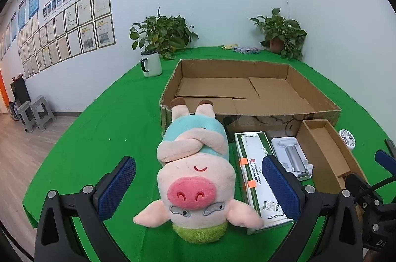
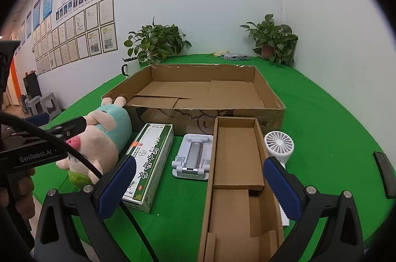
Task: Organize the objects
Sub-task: 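Move the left tool to the plush pig and close on it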
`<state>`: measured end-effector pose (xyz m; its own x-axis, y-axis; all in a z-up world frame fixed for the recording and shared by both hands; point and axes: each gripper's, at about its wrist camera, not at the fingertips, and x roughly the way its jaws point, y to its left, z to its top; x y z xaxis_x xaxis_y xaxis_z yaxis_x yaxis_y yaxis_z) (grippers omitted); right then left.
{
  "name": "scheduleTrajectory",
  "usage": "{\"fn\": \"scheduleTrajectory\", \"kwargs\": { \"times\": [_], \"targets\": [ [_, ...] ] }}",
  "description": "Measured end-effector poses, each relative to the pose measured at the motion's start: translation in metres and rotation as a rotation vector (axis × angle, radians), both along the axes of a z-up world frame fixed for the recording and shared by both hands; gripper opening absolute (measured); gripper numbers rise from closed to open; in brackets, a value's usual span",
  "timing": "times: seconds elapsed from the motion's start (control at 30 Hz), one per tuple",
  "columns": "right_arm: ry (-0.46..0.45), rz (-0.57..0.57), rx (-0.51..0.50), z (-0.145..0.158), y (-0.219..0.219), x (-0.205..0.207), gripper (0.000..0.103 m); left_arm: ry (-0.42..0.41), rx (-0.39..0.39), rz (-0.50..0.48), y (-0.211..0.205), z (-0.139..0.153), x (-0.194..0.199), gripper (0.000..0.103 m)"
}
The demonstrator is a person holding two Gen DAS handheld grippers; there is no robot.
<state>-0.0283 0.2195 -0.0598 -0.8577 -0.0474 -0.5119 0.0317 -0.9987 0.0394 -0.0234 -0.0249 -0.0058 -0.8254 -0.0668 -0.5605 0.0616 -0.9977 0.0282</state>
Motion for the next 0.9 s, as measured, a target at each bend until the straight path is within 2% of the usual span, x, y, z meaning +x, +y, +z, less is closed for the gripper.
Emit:
{"fn": "scheduleTrajectory", "kwargs": {
  "times": [0.23,0.53,0.8,0.9],
  "targets": [
    [-0.048,0.011,-0.019,-0.008,0.003,-0.017,0.102,-0.038,0.064,-0.007,-0.010,-0.006,-0.013,0.103],
    [-0.107,0.009,-0.047,-0.016,0.006,-0.030,0.102,-0.061,0.077,-0.033,-0.015,-0.006,-0.017,0.102],
    [-0.114,0.011,-0.028,-0.011,0.006,-0.030,0.102,-0.060,0.089,-0.065,-0.021,0.005,-0.019,0.102],
    [-0.104,0.021,0.001,-0.010,0.004,-0.032,0.102,-0.097,0.119,-0.092,-0.031,0.004,-0.028,0.102]
  ]
}}
